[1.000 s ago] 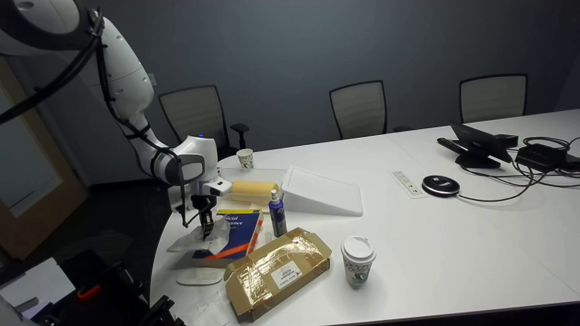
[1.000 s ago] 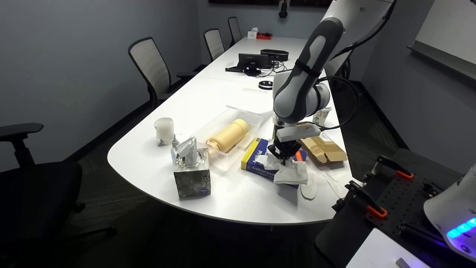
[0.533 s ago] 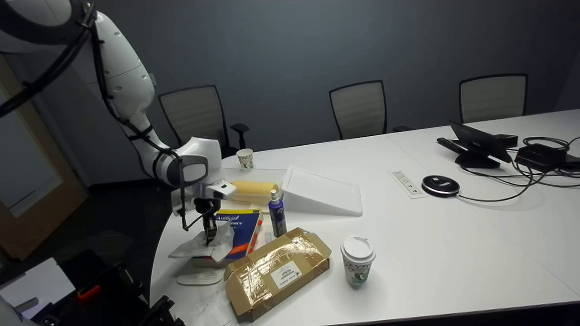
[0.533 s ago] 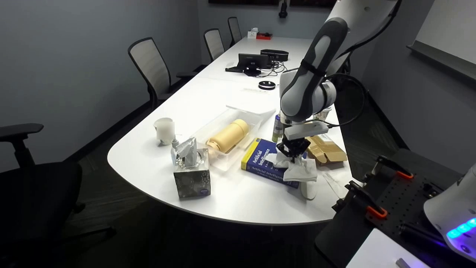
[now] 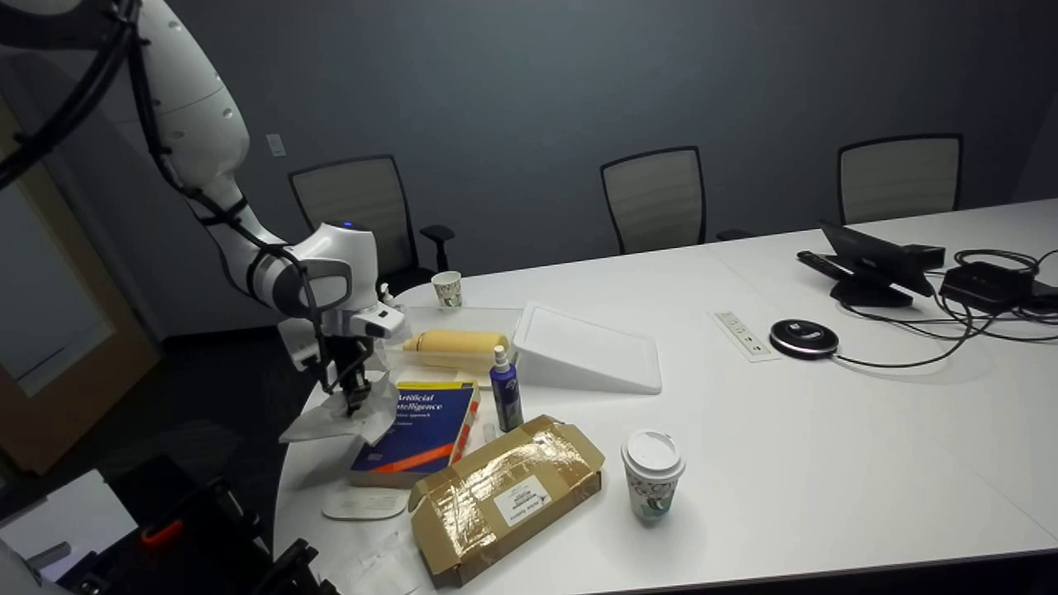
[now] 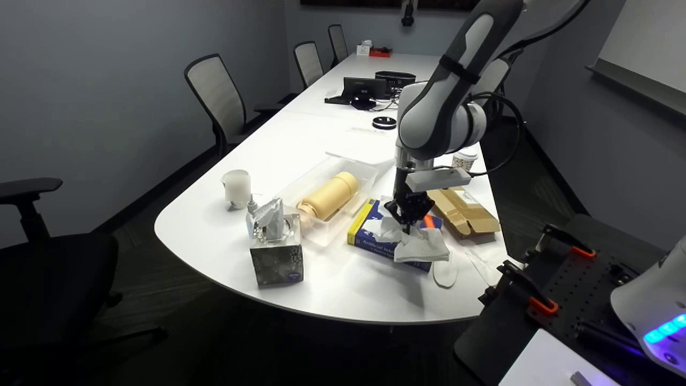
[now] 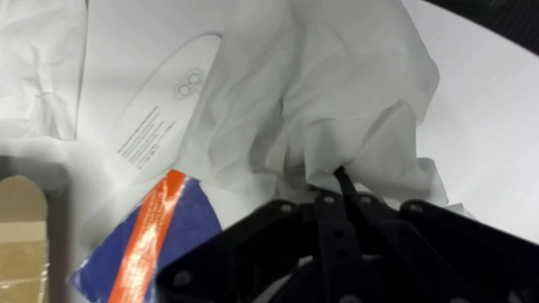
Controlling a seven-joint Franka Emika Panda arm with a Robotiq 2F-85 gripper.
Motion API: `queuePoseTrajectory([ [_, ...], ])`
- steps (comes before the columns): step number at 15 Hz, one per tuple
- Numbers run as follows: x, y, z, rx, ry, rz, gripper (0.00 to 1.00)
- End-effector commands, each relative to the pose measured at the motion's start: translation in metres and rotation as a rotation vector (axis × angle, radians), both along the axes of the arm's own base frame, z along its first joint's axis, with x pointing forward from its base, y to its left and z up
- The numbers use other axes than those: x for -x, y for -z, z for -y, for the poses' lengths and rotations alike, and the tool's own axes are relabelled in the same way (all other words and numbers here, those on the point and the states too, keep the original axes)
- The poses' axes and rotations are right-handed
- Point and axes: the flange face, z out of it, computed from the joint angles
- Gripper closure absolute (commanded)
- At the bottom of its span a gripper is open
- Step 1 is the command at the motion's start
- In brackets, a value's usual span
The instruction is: Pick up the wipe and clean the top of the book
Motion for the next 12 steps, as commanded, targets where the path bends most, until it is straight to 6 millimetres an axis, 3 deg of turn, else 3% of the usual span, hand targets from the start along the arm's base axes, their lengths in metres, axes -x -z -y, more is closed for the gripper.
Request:
queuePoseTrajectory([
  [1, 0.008, -0.011, -0.04, -0.074, -0.156, 0.007, 0.99],
  [7, 0.008, 0.012, -0.102, -0.121, -0.454, 0.029, 0.99],
  [12, -0.004, 0.046, -0.13, -0.114, -0.578, 0.025, 0.99],
])
